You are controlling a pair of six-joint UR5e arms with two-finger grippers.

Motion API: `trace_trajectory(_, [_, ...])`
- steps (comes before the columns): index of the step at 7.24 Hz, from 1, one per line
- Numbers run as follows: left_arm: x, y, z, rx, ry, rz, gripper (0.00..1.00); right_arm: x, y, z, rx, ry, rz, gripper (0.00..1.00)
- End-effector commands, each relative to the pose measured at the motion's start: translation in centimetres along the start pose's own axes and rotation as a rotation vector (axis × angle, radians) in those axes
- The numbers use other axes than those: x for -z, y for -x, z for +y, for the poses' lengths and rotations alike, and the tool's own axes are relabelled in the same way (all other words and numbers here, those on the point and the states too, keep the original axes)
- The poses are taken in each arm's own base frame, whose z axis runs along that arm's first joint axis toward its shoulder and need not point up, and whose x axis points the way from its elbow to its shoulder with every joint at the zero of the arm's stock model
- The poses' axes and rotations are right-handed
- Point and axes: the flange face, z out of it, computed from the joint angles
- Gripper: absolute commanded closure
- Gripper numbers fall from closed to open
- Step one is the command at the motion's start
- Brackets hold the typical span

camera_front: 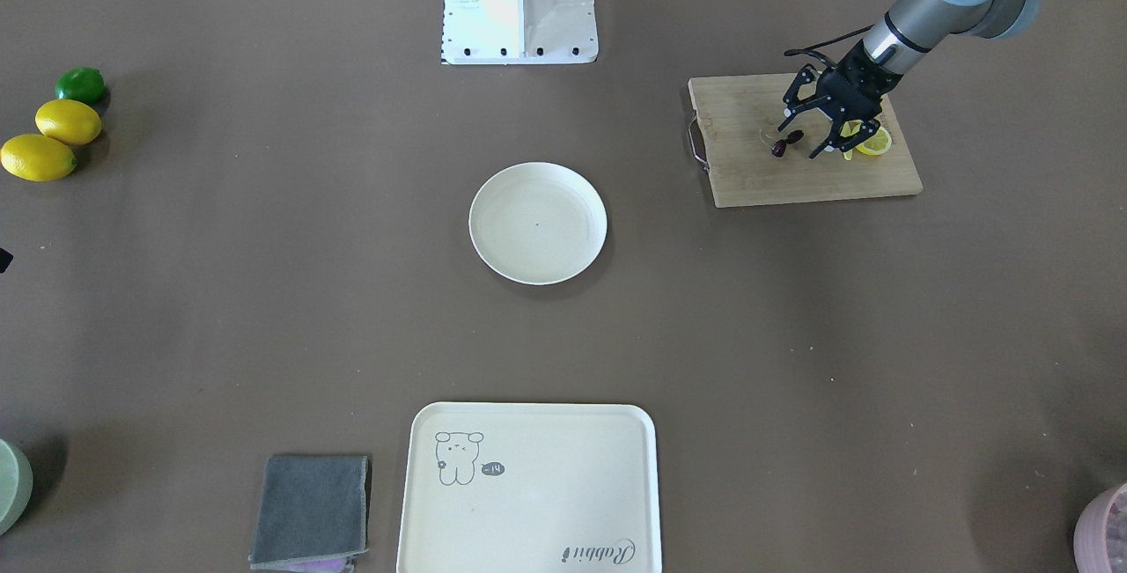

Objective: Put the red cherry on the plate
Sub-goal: 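Grasp the dark red cherries on the cutting board with the left gripper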

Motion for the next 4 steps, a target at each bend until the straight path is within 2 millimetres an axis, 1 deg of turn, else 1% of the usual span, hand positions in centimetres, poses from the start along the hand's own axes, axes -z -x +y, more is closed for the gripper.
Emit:
trace_trajectory(1, [0.12,0.02,0.04,0.004,0.002,0.001,0.48,0.04,-0.08,-0.06,-0.002,-0.001,0.002,0.00])
trace_trajectory(2, [0.22,-0.04,0.02,0.005,0.001,0.002,0.49,-0.01,-0.13,-0.07,-0.004,-0.001,0.002,0.00])
trace_trajectory(3, [0.22,-0.04,0.02,0.006,0.001,0.002,0.52,0.06,-0.18,-0.10,-0.004,-0.002,0.003,0.00])
trace_trajectory(4, [0.22,-0.04,0.02,0.013,0.001,0.002,0.68,0.13,-0.35,-0.18,-0.008,-0.004,0.005,0.00])
